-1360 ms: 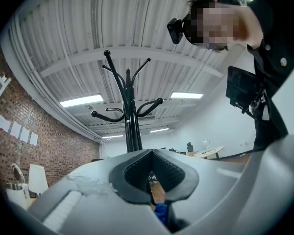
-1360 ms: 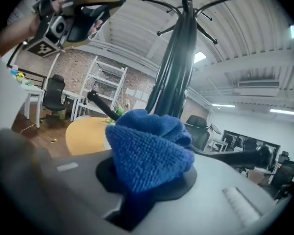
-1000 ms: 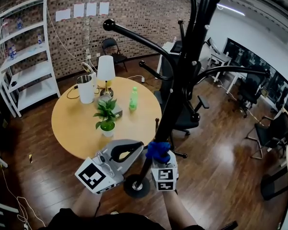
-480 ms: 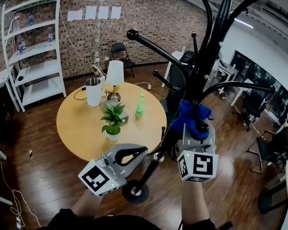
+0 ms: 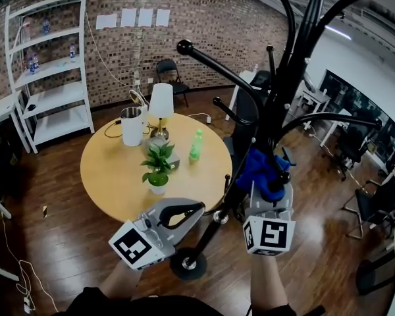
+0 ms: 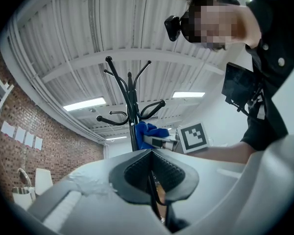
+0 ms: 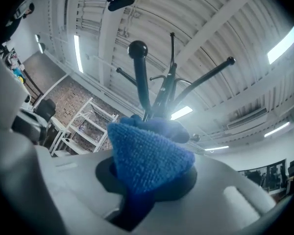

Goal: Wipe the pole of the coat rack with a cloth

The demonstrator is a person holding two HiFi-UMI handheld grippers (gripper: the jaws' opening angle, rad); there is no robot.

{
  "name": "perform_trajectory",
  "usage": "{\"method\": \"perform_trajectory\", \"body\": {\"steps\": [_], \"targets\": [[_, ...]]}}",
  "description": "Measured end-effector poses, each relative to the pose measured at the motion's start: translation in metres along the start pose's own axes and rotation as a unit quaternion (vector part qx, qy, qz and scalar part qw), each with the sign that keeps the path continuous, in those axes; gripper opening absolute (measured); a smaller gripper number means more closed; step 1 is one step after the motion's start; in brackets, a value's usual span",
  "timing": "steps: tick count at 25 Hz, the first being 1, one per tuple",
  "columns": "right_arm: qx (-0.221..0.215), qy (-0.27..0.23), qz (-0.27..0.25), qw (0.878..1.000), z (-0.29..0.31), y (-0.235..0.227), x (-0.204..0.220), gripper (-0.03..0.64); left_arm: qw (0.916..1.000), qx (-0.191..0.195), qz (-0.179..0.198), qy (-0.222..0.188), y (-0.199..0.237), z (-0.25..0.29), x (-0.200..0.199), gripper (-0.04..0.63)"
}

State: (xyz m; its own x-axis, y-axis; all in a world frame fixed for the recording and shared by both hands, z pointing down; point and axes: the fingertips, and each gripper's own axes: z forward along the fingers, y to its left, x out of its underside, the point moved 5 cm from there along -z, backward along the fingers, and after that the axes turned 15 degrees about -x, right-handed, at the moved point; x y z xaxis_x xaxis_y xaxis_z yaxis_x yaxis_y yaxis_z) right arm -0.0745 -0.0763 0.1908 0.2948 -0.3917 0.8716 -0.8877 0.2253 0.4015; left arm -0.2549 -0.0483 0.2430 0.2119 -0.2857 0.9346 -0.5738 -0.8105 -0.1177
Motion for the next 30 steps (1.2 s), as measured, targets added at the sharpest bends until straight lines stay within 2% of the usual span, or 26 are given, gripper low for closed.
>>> {"method": "perform_trajectory", "body": {"steps": [5,9,15,18,27,30], "targets": [[0.000,0.063,0.044,0.997,-0.021,0.027,0.066,0.080,0.9999,0.001,-0.003,0.013,-0.001,0.004,0.009,0.003],[-0.010,0.128,0.083,0.988,-0.038,0.054,0.120,0.080,0.9993,0.008,0.006,0.037,-0.004,0.006,0.019,0.003],[-0.020,0.211,0.094,0.973,-0.058,0.087,0.192,0.078,0.9988,0.016,0.002,0.046,-0.011,0.009,0.024,0.003],[-0.015,0.213,0.050,0.976,-0.061,0.091,0.201,0.080,0.9987,0.017,0.003,0.049,-0.012,0.009,0.024,0.003],[-0.001,0.217,-0.001,0.976,-0.063,0.097,0.198,0.080,0.9986,0.005,0.009,0.053,-0.010,0.002,0.023,0.003],[-0.014,0.220,-0.011,0.975,-0.063,0.105,0.199,0.080,0.9985,-0.001,0.011,0.054,-0.008,0.000,0.022,0.003]]}}
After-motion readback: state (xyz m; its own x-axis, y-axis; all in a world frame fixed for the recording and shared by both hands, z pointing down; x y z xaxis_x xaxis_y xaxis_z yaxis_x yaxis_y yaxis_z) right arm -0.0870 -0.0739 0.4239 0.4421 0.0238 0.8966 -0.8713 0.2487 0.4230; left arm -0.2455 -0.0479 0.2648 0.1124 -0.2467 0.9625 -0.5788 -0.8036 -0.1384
